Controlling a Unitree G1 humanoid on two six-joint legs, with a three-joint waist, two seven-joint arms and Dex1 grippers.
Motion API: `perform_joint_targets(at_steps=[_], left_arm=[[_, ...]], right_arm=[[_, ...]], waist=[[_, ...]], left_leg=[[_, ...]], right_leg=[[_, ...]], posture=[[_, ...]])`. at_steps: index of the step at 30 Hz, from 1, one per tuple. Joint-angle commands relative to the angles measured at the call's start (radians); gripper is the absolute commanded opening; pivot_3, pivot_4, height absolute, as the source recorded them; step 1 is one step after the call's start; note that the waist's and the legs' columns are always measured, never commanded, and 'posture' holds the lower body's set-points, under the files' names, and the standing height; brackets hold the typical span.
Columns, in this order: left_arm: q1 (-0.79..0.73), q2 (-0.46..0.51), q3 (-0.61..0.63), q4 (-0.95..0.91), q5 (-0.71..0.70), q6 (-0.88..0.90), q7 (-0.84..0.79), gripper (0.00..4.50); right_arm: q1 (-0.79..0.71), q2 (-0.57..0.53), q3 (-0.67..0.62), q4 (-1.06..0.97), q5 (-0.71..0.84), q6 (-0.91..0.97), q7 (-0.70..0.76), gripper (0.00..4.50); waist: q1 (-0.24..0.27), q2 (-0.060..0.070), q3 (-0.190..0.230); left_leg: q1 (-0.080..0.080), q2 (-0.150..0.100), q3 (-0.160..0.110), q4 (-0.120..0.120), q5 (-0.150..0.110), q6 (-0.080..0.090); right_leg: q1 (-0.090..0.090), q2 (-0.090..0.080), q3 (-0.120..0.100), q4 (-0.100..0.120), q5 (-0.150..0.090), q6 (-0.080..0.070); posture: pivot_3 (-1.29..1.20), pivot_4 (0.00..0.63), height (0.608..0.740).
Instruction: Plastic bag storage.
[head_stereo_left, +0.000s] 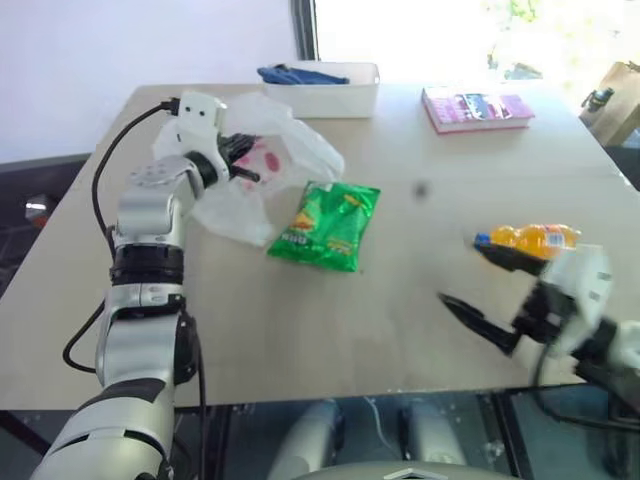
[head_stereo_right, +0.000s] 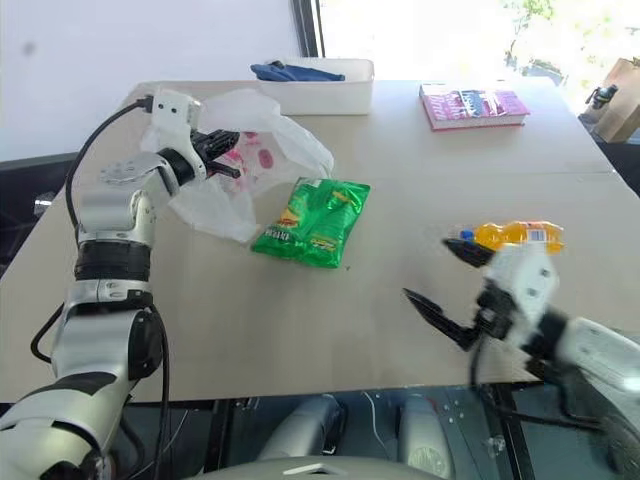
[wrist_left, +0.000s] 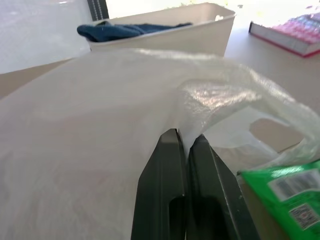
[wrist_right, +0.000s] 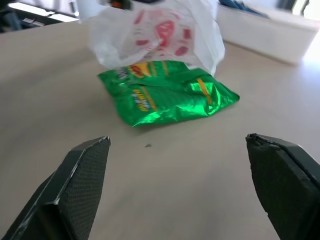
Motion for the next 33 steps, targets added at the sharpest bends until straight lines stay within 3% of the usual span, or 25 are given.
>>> perform_joint_targets(at_steps=[1, 5, 8, 13, 19, 22, 29, 30, 33], left_arm=[[-0.006, 0.029, 0.039, -0.134, -0.045, 0.085, 0.007, 0.08], [-0.001, 0.048, 0.033, -0.181, -0.043, 0.118, 0.009, 0.08], [0.006, 0.055, 0.024, -0.21, -0.038, 0.128, 0.009, 0.08], [0.028, 0.068, 0.033, -0.27, -0.045, 0.171, 0.012, 0.08], [0.056, 0.101, 0.049, -0.336, -0.058, 0.216, 0.011, 0.08], [0.068, 0.112, 0.055, -0.365, -0.08, 0.25, 0.0, 0.0], [0.067, 0.148, 0.053, -0.361, -0.116, 0.299, -0.03, 0.0], [0.062, 0.154, 0.047, -0.353, -0.117, 0.3, -0.04, 0.0], [0.05, 0.182, 0.013, -0.324, -0.115, 0.287, -0.093, 0.0]], right_arm=[[-0.222, 0.177, 0.113, 0.191, 0.097, 0.231, -0.17, 4.5], [-0.4, 0.415, 0.086, 0.416, 0.165, 0.434, -0.332, 4.5], [-0.486, 0.527, 0.038, 0.539, 0.195, 0.533, -0.388, 4.5], [-0.594, 0.621, 0.006, 0.739, 0.153, 0.551, -0.418, 4.5], [-0.703, 0.664, 0.071, 1.067, -0.019, 0.371, -0.35, 4.5], [-0.72, 0.66, 0.076, 1.136, -0.063, 0.3, -0.307, 3.56], [-0.681, 0.651, 0.066, 0.983, 0.01, 0.33, -0.164, 0.27], [-0.67, 0.648, 0.053, 0.937, 0.037, 0.355, -0.157, 0.03], [-0.641, 0.623, 0.014, 0.808, 0.114, 0.435, -0.147, 0.03]], waist=[[-0.007, -0.001, 0.001], [-0.007, 0.0, 0.001], [-0.009, 0.0, 0.001], [-0.013, 0.0, 0.001], [-0.042, 0.001, 0.0], [-0.045, 0.002, -0.001], [-0.045, 0.003, -0.001], [-0.045, 0.003, -0.001], [-0.043, 0.003, -0.001]], left_leg=[[0.0, 0.001, 0.0, 0.0, 0.0, -0.001], [-0.001, 0.001, -0.002, -0.002, 0.001, -0.002], [-0.002, -0.001, -0.002, -0.002, 0.001, -0.002], [-0.002, -0.001, -0.002, -0.002, 0.001, -0.002], [-0.001, 0.0, 0.0, -0.001, 0.002, -0.003], [0.0, 0.0, 0.001, -0.001, 0.002, -0.003], [-0.001, 0.0, 0.001, -0.001, 0.002, -0.003], [-0.001, 0.0, 0.002, -0.001, 0.002, -0.003], [-0.002, 0.0, 0.002, -0.002, 0.002, -0.003]], right_leg=[[0.0, 0.0, 0.0, 0.0, 0.0, 0.0], [-0.002, 0.0, -0.001, -0.001, 0.0, -0.001], [-0.003, 0.001, -0.002, -0.001, 0.0, -0.001], [-0.004, 0.001, -0.004, 0.0, 0.0, -0.001], [-0.006, 0.002, -0.001, 0.004, 0.0, -0.001], [-0.006, 0.002, 0.0, 0.004, 0.0, -0.001], [-0.007, 0.002, 0.0, 0.006, 0.0, -0.001], [-0.008, 0.002, 0.0, 0.006, 0.0, -0.001], [-0.009, 0.002, 0.0, 0.007, 0.0, -0.001]], posture=[[0.0, 0.15, 0.74], [0.0, 0.15, 0.74], [0.0, 0.15, 0.74], [0.0, 0.15, 0.74], [0.0, 0.15, 0.74], [0.0, 0.15, 0.74], [0.0, 0.15, 0.74], [0.0, 0.15, 0.74], [0.0, 0.15, 0.74]])
